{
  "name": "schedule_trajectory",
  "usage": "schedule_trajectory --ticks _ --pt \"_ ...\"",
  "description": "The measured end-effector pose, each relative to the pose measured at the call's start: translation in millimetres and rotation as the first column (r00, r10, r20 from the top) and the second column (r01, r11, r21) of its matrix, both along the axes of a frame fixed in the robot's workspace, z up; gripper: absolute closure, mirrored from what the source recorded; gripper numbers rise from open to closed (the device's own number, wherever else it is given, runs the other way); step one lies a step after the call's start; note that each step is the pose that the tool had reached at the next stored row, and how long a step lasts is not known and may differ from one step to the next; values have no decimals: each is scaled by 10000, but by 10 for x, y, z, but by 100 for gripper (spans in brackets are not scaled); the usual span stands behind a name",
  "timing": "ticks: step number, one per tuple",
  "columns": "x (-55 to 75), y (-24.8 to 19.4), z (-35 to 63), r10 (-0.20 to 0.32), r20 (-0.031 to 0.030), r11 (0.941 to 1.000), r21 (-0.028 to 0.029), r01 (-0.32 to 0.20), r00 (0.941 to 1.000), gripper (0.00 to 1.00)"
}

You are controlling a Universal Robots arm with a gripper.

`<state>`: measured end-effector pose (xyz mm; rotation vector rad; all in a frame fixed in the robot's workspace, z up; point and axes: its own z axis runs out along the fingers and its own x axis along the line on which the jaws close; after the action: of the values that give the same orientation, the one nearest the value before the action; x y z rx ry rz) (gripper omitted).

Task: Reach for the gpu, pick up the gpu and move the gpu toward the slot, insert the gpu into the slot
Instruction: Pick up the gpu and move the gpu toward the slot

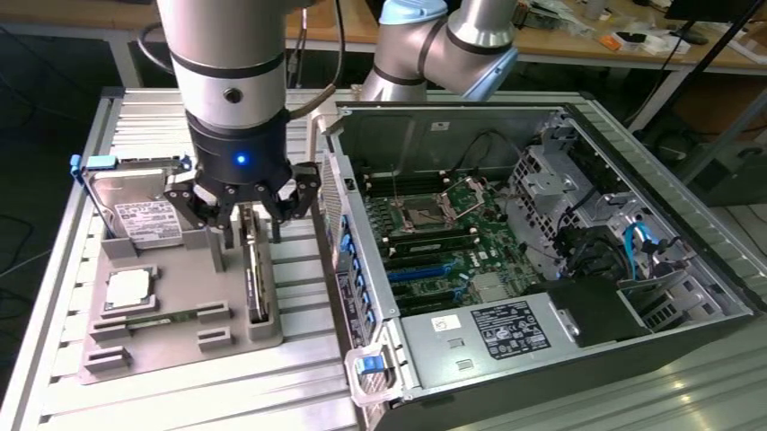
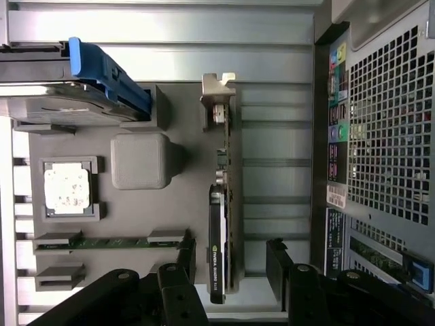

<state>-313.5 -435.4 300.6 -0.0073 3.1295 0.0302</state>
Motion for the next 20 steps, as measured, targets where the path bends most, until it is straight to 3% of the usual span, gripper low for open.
schedule_trajectory --ticks 20 --pt "-27 -25 -374 0 1 10000 0 0 10000 46"
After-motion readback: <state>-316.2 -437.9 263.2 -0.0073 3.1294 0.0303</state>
